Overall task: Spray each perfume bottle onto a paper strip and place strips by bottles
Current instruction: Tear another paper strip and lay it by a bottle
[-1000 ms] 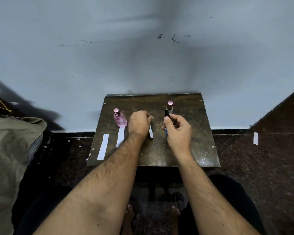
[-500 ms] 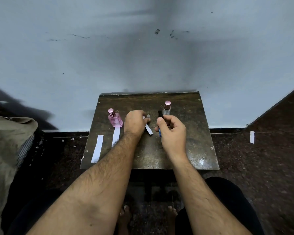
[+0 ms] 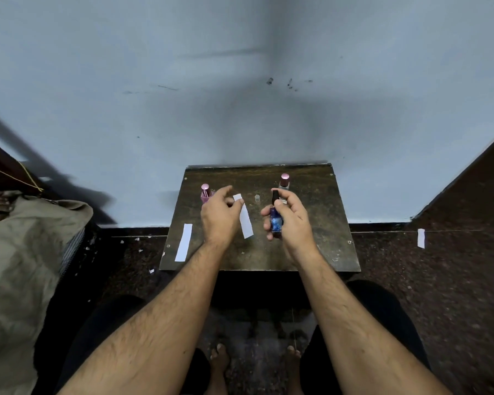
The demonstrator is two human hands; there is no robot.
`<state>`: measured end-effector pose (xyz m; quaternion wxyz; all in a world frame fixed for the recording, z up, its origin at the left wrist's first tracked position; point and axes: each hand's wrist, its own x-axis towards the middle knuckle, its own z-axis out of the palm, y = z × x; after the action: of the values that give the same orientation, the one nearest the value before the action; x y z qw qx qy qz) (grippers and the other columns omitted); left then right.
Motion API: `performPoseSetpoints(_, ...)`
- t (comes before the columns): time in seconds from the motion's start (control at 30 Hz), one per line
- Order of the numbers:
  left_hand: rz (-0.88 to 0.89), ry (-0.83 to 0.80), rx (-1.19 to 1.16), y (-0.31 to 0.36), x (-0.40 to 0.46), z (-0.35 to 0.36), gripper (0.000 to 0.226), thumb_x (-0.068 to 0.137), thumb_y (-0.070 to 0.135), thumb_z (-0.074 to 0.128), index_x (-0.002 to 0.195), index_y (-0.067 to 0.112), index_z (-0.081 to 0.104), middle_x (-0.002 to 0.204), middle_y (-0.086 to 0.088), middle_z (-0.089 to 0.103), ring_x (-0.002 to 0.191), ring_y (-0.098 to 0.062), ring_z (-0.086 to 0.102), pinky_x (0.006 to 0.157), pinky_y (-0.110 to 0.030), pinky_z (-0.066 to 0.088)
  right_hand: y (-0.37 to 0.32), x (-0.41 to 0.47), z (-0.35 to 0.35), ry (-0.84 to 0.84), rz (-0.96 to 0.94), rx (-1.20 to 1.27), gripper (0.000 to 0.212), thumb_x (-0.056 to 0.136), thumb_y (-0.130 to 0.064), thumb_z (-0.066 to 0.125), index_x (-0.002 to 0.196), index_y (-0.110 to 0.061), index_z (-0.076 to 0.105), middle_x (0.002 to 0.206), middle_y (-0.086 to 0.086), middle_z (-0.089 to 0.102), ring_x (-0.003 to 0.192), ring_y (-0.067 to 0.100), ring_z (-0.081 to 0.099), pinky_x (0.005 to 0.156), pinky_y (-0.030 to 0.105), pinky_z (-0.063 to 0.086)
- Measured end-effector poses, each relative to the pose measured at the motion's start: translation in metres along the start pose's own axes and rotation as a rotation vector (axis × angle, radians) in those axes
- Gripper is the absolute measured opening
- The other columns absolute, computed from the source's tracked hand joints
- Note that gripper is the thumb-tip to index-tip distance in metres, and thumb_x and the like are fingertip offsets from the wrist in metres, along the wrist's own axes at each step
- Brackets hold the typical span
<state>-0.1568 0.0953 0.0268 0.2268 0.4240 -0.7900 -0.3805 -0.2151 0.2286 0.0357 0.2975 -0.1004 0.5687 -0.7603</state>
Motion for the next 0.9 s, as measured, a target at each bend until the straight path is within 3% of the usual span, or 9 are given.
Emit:
performPoseSetpoints(0.1,-0.024,0.005,-0.009,0.016,-0.008,-0.025,0.028,0.087,0.027,0.068,0.113,0.016,0.072,0.094,0.002,0.075,0.089,-0.005,0.062,0.082,-0.017,0.04,-0.018,-0.019,0.008,-0.07,0.018,0.086,0.023,0.099,-0.004,0.042,0.113,-0.018,0.054,0.077,0.012,0.058,0.048,0.015,0.047,0.039,0.019,0.031)
performPoseSetpoints(0.17,-0.047,0.004,-0.073,0.024,-0.011,-0.039,0.022,0.085,0.03,0.07,0.102,0.017,0.076,0.091,0.001,0.076,0.089,-0.013,0.069,0.087,-0.027,0.05,-0.031,-0.032,0.013,-0.101,-0.016,0.072,0.035,0.093,0.001,0.048,0.122,-0.018,0.053,0.077,0.012,0.056,0.048,0.016,0.046,0.039,0.019,0.03)
performPoseSetpoints(0.3,-0.058,-0.052,-0.171,0.033,-0.018,-0.067,0.023,0.074,0.045,0.066,0.079,0.025,0.076,0.075,0.005,0.074,0.078,-0.022,0.071,0.078,-0.046,0.058,-0.054,-0.063,0.022,-0.177,-0.104,0.049,0.05,0.091,0.003,0.053,0.133,-0.024,0.05,0.078,0.013,0.056,0.05,0.016,0.049,0.038,0.021,0.032)
performPoseSetpoints(0.4,-0.06,-0.066,-0.231,0.05,-0.028,-0.089,0.019,0.077,0.039,0.069,0.069,0.022,0.069,0.077,0.003,0.073,0.077,-0.022,0.07,0.069,-0.042,0.06,-0.071,-0.082,0.03,-0.212,-0.184,-0.015,0.047,0.092,0.003,0.057,0.134,-0.018,0.049,0.077,0.014,0.059,0.054,0.02,0.062,0.038,0.024,0.041)
performPoseSetpoints(0.47,-0.062,-0.048,-0.268,0.061,-0.035,-0.107,0.018,0.083,0.031,0.07,0.07,0.02,0.067,0.079,-0.002,0.071,0.073,-0.021,0.066,0.054,-0.029,0.054,-0.083,-0.092,0.034,-0.211,-0.212,-0.093,0.048,0.09,0.0,0.064,0.131,-0.019,0.051,0.084,0.016,0.06,0.058,0.026,0.068,0.039,0.026,0.047)
performPoseSetpoints(0.53,-0.083,-0.044,-0.344,0.069,-0.037,-0.121,0.015,0.086,0.026,0.07,0.073,0.019,0.068,0.08,-0.006,0.071,0.068,-0.019,0.064,0.054,-0.023,0.049,-0.093,-0.099,0.036,-0.185,-0.263,-0.211,0.044,0.088,-0.008,0.069,0.125,-0.025,0.054,0.091,0.017,0.059,0.053,0.025,0.066,0.039,0.025,0.046)
performPoseSetpoints(0.6,-0.1,-0.051,-0.439,0.076,-0.041,-0.136,0.013,0.087,0.019,0.07,0.075,0.015,0.069,0.079,-0.008,0.071,0.065,-0.018,0.063,0.052,-0.021,0.05,-0.102,-0.104,0.039,-0.113,-0.383,-0.391,0.034,0.089,-0.015,0.068,0.119,-0.027,0.056,0.081,0.006,0.055,0.048,0.013,0.056,0.043,0.023,0.045)
performPoseSetpoints(0.7,-0.137,-0.036,-0.564,0.086,-0.046,-0.154,0.007,0.088,0.016,0.071,0.087,0.009,0.07,0.084,-0.009,0.069,0.065,-0.017,0.06,0.035,-0.013,0.035,-0.113,-0.112,0.044,-0.024,-0.543,-0.669,0.028,0.093,-0.026,0.063,0.12,-0.026,0.056,0.074,-0.01,0.052,0.058,0.008,0.049,0.058,0.023,0.046)
performPoseSetpoints(0.9,-0.188,-0.024,-0.734,0.095,-0.049,-0.179,0.011,0.087,0.017,0.072,0.095,0.011,0.068,0.08,-0.002,0.066,0.064,-0.01,0.058,0.048,-0.021,0.035,-0.131,-0.125,0.06,-0.032,-0.717,-0.906,0.036,0.095,-0.015,0.051,0.131,-0.021,0.048,0.073,-0.013,0.049,0.064,0.002,0.05,0.061,0.021,0.038)
